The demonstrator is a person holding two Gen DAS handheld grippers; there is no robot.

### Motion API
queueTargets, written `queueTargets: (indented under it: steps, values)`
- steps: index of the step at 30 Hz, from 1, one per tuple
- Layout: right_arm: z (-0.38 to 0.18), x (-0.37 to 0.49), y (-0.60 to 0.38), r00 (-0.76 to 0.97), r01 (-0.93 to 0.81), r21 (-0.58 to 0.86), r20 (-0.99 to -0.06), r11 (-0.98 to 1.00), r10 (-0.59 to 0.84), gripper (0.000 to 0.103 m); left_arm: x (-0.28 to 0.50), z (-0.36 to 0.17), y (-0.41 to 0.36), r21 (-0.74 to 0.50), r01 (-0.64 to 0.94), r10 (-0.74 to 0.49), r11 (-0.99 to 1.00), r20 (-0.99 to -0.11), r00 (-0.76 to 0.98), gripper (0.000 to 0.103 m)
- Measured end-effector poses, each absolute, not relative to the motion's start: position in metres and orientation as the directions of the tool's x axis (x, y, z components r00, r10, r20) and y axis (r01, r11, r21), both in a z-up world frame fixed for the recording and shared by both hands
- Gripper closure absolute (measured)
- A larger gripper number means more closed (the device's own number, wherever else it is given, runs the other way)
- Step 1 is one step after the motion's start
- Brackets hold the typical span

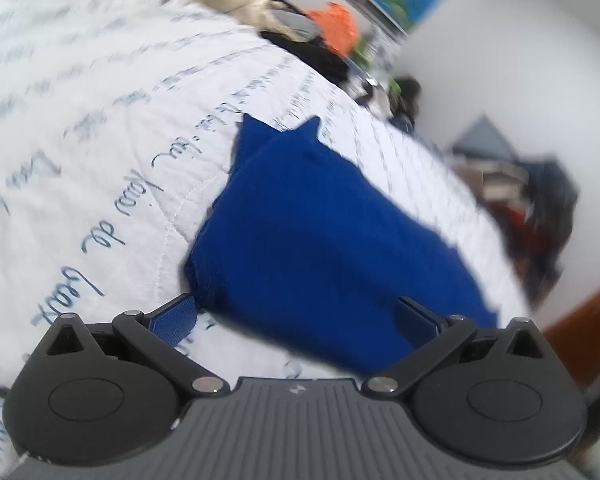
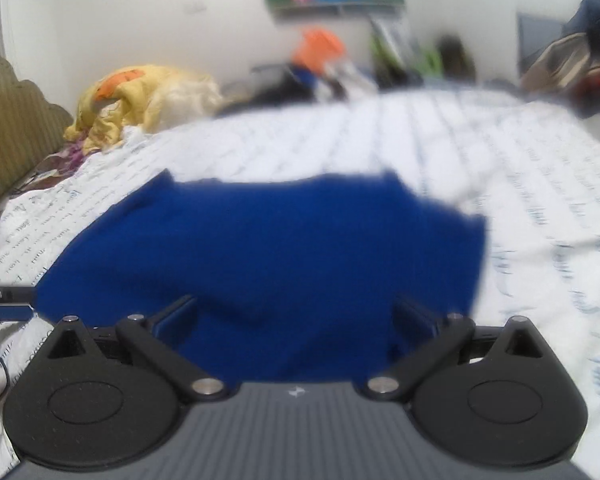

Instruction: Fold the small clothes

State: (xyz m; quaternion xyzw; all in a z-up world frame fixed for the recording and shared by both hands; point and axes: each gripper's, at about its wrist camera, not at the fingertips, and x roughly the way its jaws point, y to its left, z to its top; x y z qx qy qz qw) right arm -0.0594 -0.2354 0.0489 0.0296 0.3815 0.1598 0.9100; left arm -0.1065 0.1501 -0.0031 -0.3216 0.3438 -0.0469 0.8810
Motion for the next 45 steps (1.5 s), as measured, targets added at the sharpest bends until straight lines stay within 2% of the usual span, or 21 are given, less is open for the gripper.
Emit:
queueTargets:
  steps: [2,5,9,13,17,18,22,23,24,28,29,31,32,33,35,38,40,41,43,45]
  values:
    - [0.032,-0.054,-0.226,0.636,-0.267,0.127,-0.722,0.955,0.274,0.0,-0.104,-0.005,0.153,-0.643,-0.179,-0.3,0.745,-0.562,0.771,0.001]
    - [0.026,-0.069,-0.21,0.69,-0.316,-0.003,-0.687,0.949,0.228,0.0,-0.104,-0.007,0.156,-0.704,-0.218,-0.306,0.676,-0.537,0.786,0.002]
    - [0.024,-0.07,-0.216,0.684,-0.311,0.043,-0.684,0.949,0.255,0.0,-0.107,-0.016,0.168,-0.851,-0.261,-0.395,0.456,-0.456,0.797,0.002]
    - [0.024,-0.066,-0.218,0.683,-0.312,0.042,-0.684,0.949,0.255,0.0,-0.106,-0.023,0.169,-0.907,-0.278,-0.444,0.316,-0.401,0.801,0.002]
    - [0.024,-0.065,-0.218,0.683,-0.313,0.047,-0.683,0.949,0.259,0.0,-0.09,-0.021,0.173,-0.874,-0.312,-0.359,0.373,-0.447,0.82,0.014]
    - [0.024,-0.065,-0.218,0.683,-0.313,0.048,-0.683,0.949,0.259,0.0,-0.087,-0.021,0.174,-0.863,-0.327,-0.348,0.384,-0.463,0.815,0.02]
    - [0.024,-0.065,-0.218,0.683,-0.313,0.048,-0.683,0.949,0.259,0.0,-0.093,-0.012,0.17,-0.831,-0.362,-0.345,0.423,-0.517,0.783,0.017]
    - [0.024,-0.065,-0.218,0.683,-0.313,0.048,-0.682,0.949,0.26,0.0,-0.098,-0.009,0.168,-0.814,-0.386,-0.339,0.434,-0.545,0.767,0.009]
    - [0.024,-0.065,-0.218,0.683,-0.313,0.049,-0.682,0.949,0.26,0.0,-0.105,-0.007,0.166,-0.805,-0.399,-0.323,0.439,-0.556,0.766,0.007]
    - [0.024,-0.065,-0.217,0.684,-0.313,0.045,-0.683,0.949,0.258,0.0,-0.105,-0.006,0.167,-0.785,-0.434,-0.256,0.443,-0.575,0.777,0.008]
    - [0.024,-0.066,-0.218,0.684,-0.313,0.044,-0.683,0.949,0.257,0.0,-0.101,-0.006,0.168,-0.78,-0.436,-0.237,0.449,-0.575,0.783,0.014]
    - [0.024,-0.066,-0.219,0.683,-0.313,0.044,-0.683,0.949,0.258,0.0,-0.089,-0.007,0.167,-0.761,-0.449,-0.21,0.469,-0.59,0.78,0.036]
    - [0.024,-0.066,-0.219,0.683,-0.314,0.045,-0.683,0.949,0.258,0.0,-0.084,-0.009,0.167,-0.744,-0.465,-0.204,0.481,-0.61,0.766,0.067]
    - [0.024,-0.066,-0.219,0.683,-0.313,0.044,-0.683,0.949,0.258,0.0,-0.081,-0.012,0.168,-0.728,-0.485,-0.204,0.484,-0.633,0.747,0.087]
    - [0.024,-0.066,-0.219,0.684,-0.313,0.043,-0.683,0.949,0.257,0.0,-0.085,-0.018,0.172,-0.745,-0.485,-0.218,0.457,-0.623,0.751,0.086]
    - [0.023,-0.066,-0.219,0.683,-0.314,0.046,-0.683,0.948,0.26,0.0,-0.089,-0.025,0.178,-0.782,-0.466,-0.245,0.414,-0.589,0.77,0.073]
    - [0.023,-0.066,-0.219,0.683,-0.314,0.044,-0.683,0.948,0.258,0.0,-0.091,-0.026,0.179,-0.808,-0.449,-0.26,0.38,-0.56,0.787,0.062]
    - [0.023,-0.066,-0.219,0.683,-0.314,0.042,-0.683,0.948,0.257,0.0,-0.091,-0.024,0.178,-0.812,-0.441,-0.257,0.382,-0.552,0.793,0.052]
    - [0.022,-0.067,-0.22,0.683,-0.314,0.043,-0.683,0.948,0.257,0.0,-0.093,-0.016,0.172,-0.792,-0.436,-0.221,0.427,-0.559,0.799,0.041]
    - [0.022,-0.067,-0.22,0.683,-0.314,0.04,-0.684,0.948,0.255,0.0,-0.092,-0.01,0.168,-0.781,-0.421,-0.208,0.461,-0.557,0.804,0.026]
